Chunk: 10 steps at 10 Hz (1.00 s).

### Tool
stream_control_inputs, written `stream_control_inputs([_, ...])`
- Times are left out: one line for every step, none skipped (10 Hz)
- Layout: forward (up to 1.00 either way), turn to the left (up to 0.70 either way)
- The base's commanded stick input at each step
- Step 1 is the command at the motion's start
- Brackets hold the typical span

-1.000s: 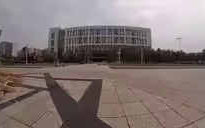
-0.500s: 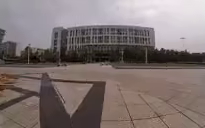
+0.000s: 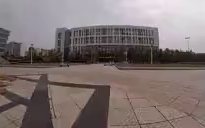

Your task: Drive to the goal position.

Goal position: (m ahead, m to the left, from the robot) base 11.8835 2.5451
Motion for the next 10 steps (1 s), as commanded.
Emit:
stream_control_inputs([1.00,0.00])
stream_control_inputs([1.00,0.04])
stream_control_inputs([1.00,0.06])
stream_control_inputs([1.00,0.00])
stream_control_inputs([1.00,0.00])
stream_control_inputs([1.00,0.00])
stream_control_inputs([1.00,0.05])
stream_control_inputs([1.00,0.06])
stream_control_inputs([1.00,0.00])
stream_control_inputs([1.00,0.00])
